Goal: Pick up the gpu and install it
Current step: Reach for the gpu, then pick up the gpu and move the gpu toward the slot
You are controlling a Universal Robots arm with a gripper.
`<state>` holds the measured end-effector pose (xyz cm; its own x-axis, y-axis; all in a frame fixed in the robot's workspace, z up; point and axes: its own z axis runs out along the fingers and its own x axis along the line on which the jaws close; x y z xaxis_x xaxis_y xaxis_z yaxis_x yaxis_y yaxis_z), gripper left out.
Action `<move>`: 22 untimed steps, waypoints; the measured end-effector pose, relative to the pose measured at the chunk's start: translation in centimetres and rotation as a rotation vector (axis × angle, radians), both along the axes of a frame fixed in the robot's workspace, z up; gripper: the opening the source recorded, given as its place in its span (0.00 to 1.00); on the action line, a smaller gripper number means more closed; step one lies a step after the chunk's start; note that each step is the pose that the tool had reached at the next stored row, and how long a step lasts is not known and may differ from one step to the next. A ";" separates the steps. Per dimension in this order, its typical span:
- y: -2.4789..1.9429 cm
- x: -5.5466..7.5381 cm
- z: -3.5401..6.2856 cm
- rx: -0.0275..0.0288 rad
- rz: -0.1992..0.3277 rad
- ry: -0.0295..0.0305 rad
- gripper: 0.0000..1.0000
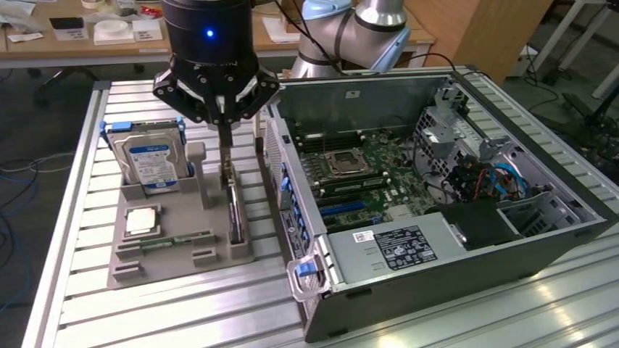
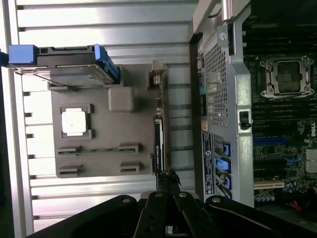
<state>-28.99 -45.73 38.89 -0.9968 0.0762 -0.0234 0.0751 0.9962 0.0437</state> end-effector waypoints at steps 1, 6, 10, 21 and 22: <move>-0.08 0.0 -0.01 -0.0001 0.000 0.0002 0.11; -0.17 0.0 -0.05 -0.0001 0.000 0.0005 0.11; -0.18 -0.1 -0.07 0.0000 0.000 0.0004 0.11; -0.18 -0.2 -0.08 0.0000 0.000 0.0004 0.11; -0.18 -0.2 -0.07 -0.0001 0.000 0.0004 0.11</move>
